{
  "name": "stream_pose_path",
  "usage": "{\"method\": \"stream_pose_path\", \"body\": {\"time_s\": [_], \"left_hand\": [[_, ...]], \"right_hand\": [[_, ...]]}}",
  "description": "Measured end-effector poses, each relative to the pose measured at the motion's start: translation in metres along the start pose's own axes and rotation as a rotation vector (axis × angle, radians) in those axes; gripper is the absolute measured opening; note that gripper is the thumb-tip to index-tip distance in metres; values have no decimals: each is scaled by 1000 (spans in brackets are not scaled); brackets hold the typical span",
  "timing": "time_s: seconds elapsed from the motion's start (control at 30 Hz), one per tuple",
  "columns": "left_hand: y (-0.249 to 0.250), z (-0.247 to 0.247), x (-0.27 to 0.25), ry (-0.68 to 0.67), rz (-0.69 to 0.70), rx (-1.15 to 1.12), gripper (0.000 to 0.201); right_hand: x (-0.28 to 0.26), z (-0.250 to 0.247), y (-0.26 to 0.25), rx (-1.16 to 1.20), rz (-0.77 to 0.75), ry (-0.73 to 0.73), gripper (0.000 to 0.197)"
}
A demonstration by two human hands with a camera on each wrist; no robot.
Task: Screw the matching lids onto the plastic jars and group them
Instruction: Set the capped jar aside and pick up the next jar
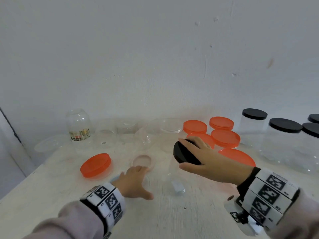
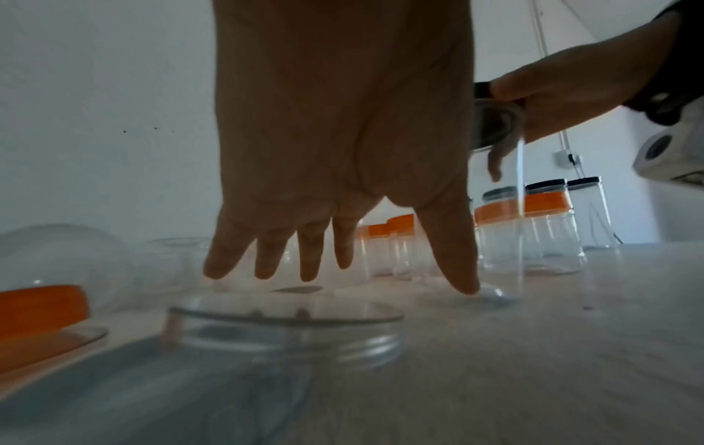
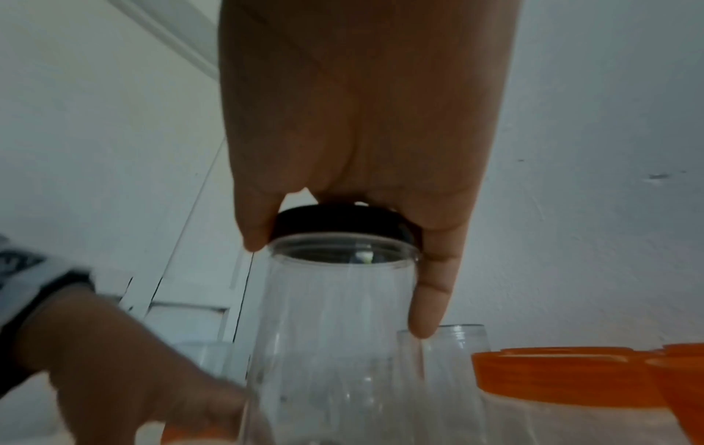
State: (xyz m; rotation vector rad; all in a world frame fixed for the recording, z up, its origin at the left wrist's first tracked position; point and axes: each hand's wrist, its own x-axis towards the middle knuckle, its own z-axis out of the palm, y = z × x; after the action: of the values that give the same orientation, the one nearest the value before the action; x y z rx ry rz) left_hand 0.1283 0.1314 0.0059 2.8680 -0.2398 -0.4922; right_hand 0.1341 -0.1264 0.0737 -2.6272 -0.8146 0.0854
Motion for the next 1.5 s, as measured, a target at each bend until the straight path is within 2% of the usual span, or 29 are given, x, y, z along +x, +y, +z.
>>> {"method": "stream_pose_path", "body": {"time_s": [0.07,0.13,0.3,0.4,0.47,0.57,0.83,1.23,1.33,1.43,1.5], "left_hand": [[-11,3,-3,-38,-39,53,101],[-19,7,-4,-44,-38,74,103],[-29,10,-6,1,-20,72,96],[-30,8,-5,-4,-16,69,94],[-29,8,-5,-6,-32,74,95],[-27,8,-6,-17,-72,72,96],[-23,6,-10,-29,-101,48,93],[-32,5,-18,-38,-104,16,94],[-34,4,-19,-43,-89,8,94],[-38,1,-20,-46,-66,-14,94],[-43,-1,-22,-44,-43,-26,96]], "right_hand": [[-13,-8,5,64,-21,43,79],[-28,-19,9,114,-24,146,80],[-64,-61,33,211,34,538,65],[-83,-85,60,156,168,802,62],[-94,-95,81,116,312,884,65],[-105,-99,110,82,490,884,68],[-107,-80,173,-42,736,634,71],[-90,-65,234,-108,758,646,65],[-95,-61,289,-76,780,645,66],[-95,-59,361,-50,795,676,78],[-91,-53,385,-42,799,678,78]]}}
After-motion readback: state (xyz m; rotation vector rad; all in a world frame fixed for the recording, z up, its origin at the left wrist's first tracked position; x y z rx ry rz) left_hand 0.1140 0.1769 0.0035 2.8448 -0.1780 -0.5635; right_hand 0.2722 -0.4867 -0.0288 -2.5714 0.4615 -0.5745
